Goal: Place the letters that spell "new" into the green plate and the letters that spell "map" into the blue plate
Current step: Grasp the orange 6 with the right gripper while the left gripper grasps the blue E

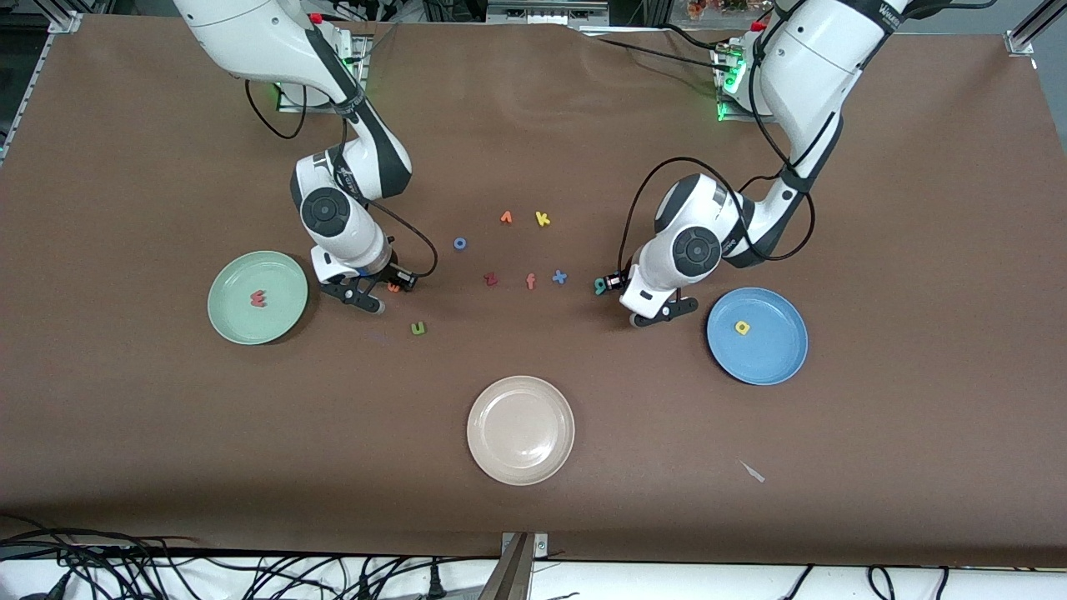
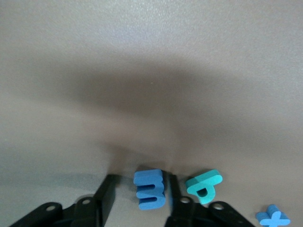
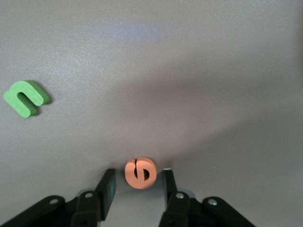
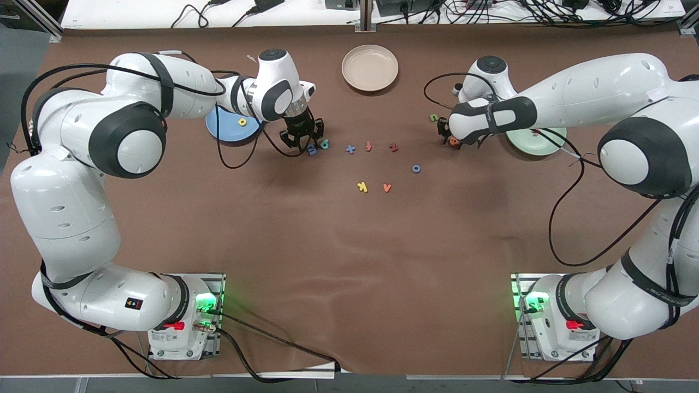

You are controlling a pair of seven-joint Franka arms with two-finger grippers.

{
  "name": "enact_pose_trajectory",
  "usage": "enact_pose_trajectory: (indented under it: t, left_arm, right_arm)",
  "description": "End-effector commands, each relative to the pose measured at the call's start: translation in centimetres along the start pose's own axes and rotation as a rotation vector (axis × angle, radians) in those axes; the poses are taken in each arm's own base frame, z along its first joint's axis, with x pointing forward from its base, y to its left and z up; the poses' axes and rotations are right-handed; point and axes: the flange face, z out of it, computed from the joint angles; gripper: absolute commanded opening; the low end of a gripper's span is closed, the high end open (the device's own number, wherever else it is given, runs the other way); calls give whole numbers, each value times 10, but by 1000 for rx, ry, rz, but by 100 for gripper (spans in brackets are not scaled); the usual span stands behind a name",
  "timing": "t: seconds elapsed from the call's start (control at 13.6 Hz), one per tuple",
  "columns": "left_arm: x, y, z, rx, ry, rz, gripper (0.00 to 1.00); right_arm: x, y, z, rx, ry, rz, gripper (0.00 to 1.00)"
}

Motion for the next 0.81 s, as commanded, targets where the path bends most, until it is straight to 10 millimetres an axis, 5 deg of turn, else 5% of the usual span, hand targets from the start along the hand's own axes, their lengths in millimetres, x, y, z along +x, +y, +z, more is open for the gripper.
enact_pose_trajectory:
  t: [0.0,0.22,0.44,0.74]
  left_arm:
    - [-5,-2,6,-8,-15,10,20]
    - [-8,-2,-1,-1,-20,12,6]
    - [-13,-8,-42,56,-49,51,6]
    - [15,-58,-93,94,-83,226,8]
  right_arm:
    - [-4,3,-4,-5,-8,-19,36]
    - [-3,3,-4,-4,-7,-16,25]
    - [-4,2,-5,-3,-6,-15,20]
    - [12,-7,-31,-29,-29,-38,16]
